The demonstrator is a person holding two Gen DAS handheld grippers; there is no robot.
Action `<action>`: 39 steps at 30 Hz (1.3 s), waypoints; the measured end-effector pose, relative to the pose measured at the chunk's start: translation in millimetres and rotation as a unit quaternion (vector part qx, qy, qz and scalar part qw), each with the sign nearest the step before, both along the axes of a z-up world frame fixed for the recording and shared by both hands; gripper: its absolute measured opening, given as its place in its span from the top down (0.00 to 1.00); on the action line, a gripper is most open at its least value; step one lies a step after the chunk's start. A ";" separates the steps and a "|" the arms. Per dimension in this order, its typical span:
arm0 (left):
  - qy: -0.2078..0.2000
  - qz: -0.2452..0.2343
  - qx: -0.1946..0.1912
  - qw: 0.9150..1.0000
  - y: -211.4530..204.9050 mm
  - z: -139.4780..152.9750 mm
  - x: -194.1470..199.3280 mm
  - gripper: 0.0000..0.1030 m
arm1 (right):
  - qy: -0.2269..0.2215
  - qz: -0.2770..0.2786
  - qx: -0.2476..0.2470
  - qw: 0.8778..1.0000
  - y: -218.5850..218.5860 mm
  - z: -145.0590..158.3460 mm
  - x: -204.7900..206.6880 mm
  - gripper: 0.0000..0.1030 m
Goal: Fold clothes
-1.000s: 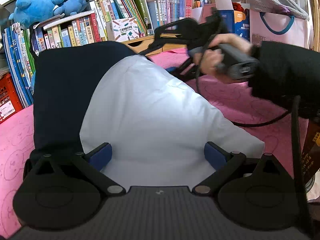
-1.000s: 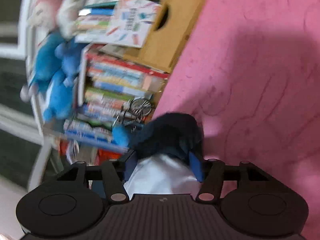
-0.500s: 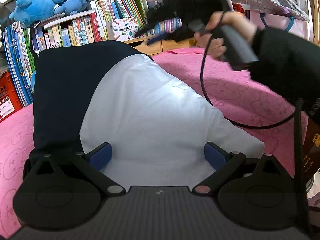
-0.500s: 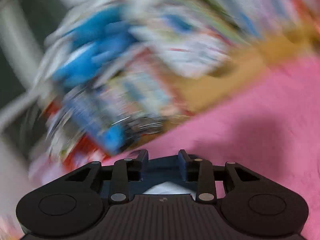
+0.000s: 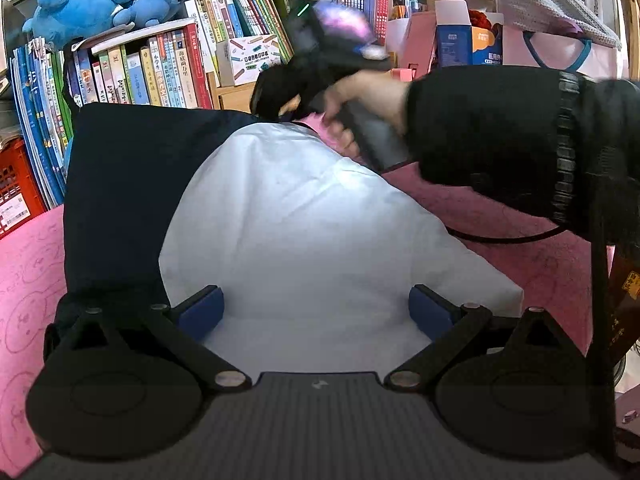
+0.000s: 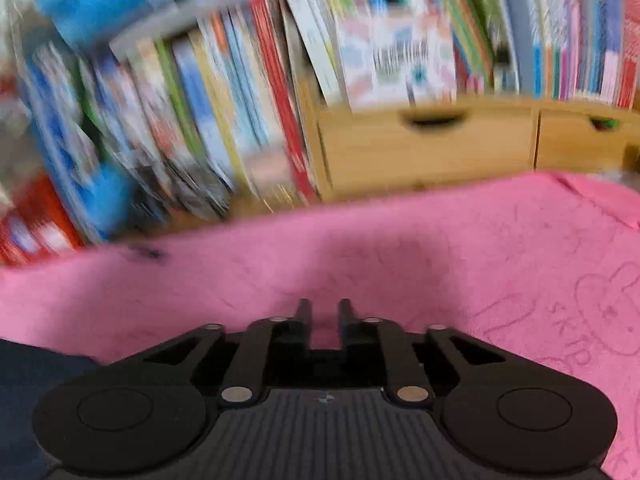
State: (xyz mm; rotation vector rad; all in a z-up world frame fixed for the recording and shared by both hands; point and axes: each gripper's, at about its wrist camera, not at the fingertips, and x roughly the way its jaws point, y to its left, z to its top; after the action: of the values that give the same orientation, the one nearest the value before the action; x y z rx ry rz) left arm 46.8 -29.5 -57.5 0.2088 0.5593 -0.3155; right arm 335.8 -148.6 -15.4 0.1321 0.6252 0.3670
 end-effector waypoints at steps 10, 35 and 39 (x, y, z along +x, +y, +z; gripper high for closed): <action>-0.046 0.085 -0.011 0.995 57.4 38.0 -44.8 0.00 | -0.112 0.232 -0.026 0.966 50.0 40.1 -141.0 0.46; -0.048 0.219 -0.038 0.974 142.6 67.6 -72.0 0.00 | -0.124 0.217 -0.078 0.965 83.1 38.2 -216.6 0.00; -0.070 0.195 -0.067 0.976 140.1 95.1 -39.0 0.00 | -0.105 0.200 -0.077 0.971 59.0 31.0 -241.5 0.01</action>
State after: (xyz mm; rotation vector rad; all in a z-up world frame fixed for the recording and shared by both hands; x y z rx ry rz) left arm 7.8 110.5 37.5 -0.0118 0.4258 0.0438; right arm 94.3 -89.6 15.6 -0.1844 0.4664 0.7103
